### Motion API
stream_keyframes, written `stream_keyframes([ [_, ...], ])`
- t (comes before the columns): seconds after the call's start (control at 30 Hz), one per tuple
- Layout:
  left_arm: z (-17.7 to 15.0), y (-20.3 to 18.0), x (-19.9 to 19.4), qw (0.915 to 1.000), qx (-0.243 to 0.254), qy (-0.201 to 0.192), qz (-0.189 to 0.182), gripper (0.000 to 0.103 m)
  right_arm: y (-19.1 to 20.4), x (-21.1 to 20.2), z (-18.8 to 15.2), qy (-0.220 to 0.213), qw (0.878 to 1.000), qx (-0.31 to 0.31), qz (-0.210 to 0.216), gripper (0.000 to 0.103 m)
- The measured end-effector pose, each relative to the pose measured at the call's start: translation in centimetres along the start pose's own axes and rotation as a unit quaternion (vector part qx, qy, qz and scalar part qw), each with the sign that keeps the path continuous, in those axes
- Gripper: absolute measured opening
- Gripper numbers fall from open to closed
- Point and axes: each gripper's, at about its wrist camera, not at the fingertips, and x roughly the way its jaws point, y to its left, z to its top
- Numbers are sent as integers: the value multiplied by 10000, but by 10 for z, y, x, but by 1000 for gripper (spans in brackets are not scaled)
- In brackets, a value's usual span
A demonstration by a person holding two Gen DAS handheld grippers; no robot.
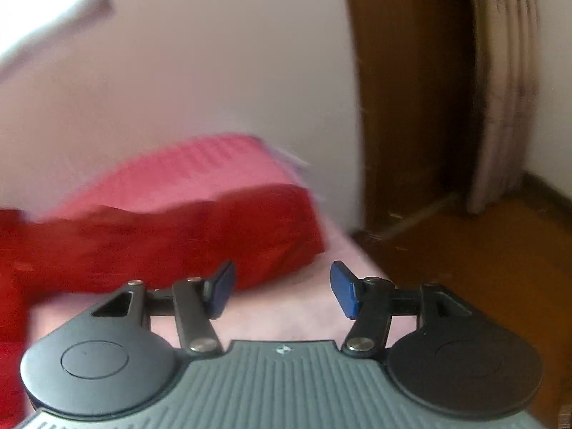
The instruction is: Fold large clothes
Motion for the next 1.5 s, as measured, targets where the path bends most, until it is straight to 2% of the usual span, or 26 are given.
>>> stream_keyframes([
  [0.03, -2, 2, 0, 10000, -40, 35, -7, 102, 5, -17, -6, -90, 9995, -53, 296, 70],
  [0.1, -5, 5, 0, 9999, -90, 105, 17, 102, 14, -47, -21, -221, 9946, -199, 994, 94],
  [0.17, -8, 1, -2, 9999, 27, 83, 84, 102, 26, -69, -37, -209, 9861, -357, 1610, 97],
  [0.27, -14, -8, -4, 9994, 281, 64, 191, 102, 48, -82, -62, 240, 9705, -380, 2369, 97],
  [0.33, -17, -10, -10, 9998, 171, 56, 1, 102, 61, -85, -80, 482, 9608, -357, 2707, 97],
  [0.4, -19, -15, -17, 9996, 138, 17, -238, 102, 67, -86, -89, 533, 9559, -339, 2868, 97],
  [0.53, -29, -33, -34, 9975, 402, -312, -487, 101, 61, -76, -93, 578, 9539, 186, 2939, 97],
  [0.63, -41, -47, -41, 9950, 708, -510, -483, 101, 63, -81, -105, 592, 9494, 486, 3045, 97],
  [0.83, -45, -64, -34, 9942, 739, -193, -758, 100, 69, -90, -114, 644, 9550, 541, 2844, 97],
  [0.97, -43, -78, -41, 9923, 879, -432, -759, 100, 78, -101, -108, 445, 9597, 277, 2761, 98],
  [1.03, -40, -86, -43, 9908, 946, -564, -790, 103, 72, -99, -99, 432, 9577, 465, 2808, 98],
  [1.1, -34, -96, -43, 9892, 1013, -657, -834, 103, 57, -87, -86, 461, 9515, 992, 2874, 98],
  [1.2, -24, -117, -37, 9863, 1194, -697, -902, 103, 29, -64, -66, 489, 9479, 1653, 2677, 98],
  [1.3, -13, -138, -23, 9852, 1285, -635, -942, 103, 7, -35, -49, 506, 9515, 1972, 2307, 98],
  [1.37, -6, -150, -11, 9848, 1262, -518, -1079, 103, -7, -13, -39, 508, 9493, 2228, 2159, 98],
  [1.43, -1, -162, -1, 9844, 1242, -424, -1176, 103, -18, 9, -29, 527, 9531, 2389, 1782, 98],
  [1.5, 2, -173, 6, 9829, 1272, -419, -1264, 103, -30, 33, -20, 534, 9510, 2604, 1581, 98],
])
